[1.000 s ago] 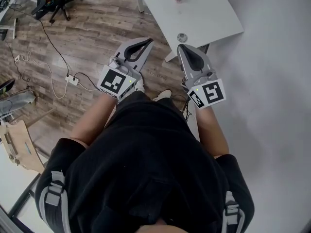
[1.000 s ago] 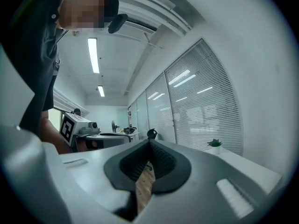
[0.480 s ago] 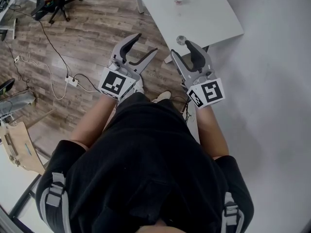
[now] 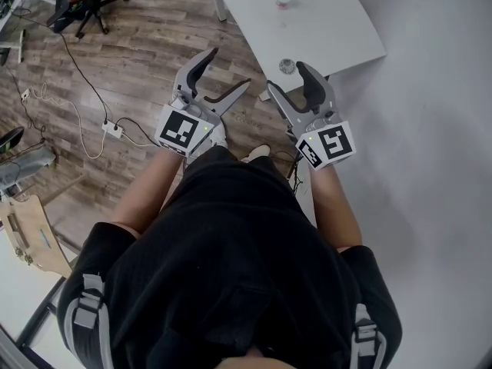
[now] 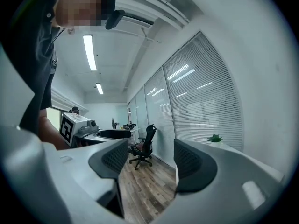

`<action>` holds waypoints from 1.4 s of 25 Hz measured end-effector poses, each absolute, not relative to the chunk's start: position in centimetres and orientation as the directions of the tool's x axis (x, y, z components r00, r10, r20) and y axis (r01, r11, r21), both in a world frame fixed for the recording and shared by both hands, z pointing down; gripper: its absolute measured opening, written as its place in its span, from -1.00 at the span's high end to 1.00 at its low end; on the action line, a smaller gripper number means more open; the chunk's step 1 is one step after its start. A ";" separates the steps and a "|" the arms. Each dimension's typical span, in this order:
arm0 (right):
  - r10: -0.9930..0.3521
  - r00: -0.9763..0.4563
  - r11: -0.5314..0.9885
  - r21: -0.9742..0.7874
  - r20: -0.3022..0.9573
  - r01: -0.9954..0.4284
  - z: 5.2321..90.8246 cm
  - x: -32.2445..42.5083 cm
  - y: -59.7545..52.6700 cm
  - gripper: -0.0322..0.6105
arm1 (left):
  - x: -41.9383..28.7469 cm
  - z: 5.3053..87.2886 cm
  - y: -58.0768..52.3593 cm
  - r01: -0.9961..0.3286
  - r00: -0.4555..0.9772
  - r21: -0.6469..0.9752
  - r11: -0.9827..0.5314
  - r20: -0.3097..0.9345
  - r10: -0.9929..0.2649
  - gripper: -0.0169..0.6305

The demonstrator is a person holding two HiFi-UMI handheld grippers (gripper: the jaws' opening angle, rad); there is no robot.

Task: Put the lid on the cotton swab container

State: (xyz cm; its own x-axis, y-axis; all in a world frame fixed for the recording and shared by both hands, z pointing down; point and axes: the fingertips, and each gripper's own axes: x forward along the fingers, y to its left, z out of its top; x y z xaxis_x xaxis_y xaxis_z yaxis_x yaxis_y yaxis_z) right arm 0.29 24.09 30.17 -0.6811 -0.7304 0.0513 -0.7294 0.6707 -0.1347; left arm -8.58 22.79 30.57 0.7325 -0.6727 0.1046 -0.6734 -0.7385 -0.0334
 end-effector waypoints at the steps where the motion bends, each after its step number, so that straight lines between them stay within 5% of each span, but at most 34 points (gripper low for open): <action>1: -0.732 -0.680 0.669 -0.136 0.051 -0.730 30.2 0.2 23.9 -0.04 | -8.8 30.7 22.6 -0.678 0.728 -0.035 -0.735 0.108 -0.677 -0.11; 35: -0.808 -0.579 0.566 -0.134 0.107 -0.814 31.1 -10.8 14.5 -0.04 | -19.8 31.8 12.8 -0.607 0.793 0.017 -0.795 0.087 -0.603 -0.10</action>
State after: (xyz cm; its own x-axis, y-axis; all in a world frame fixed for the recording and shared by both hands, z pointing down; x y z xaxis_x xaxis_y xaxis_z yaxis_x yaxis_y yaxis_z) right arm -10.82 14.49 31.10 -0.5795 -0.8079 0.1074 -0.8136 0.5657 -0.1343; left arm -19.83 12.83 31.80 0.7929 -0.6031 0.0869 -0.6065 -0.7949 0.0174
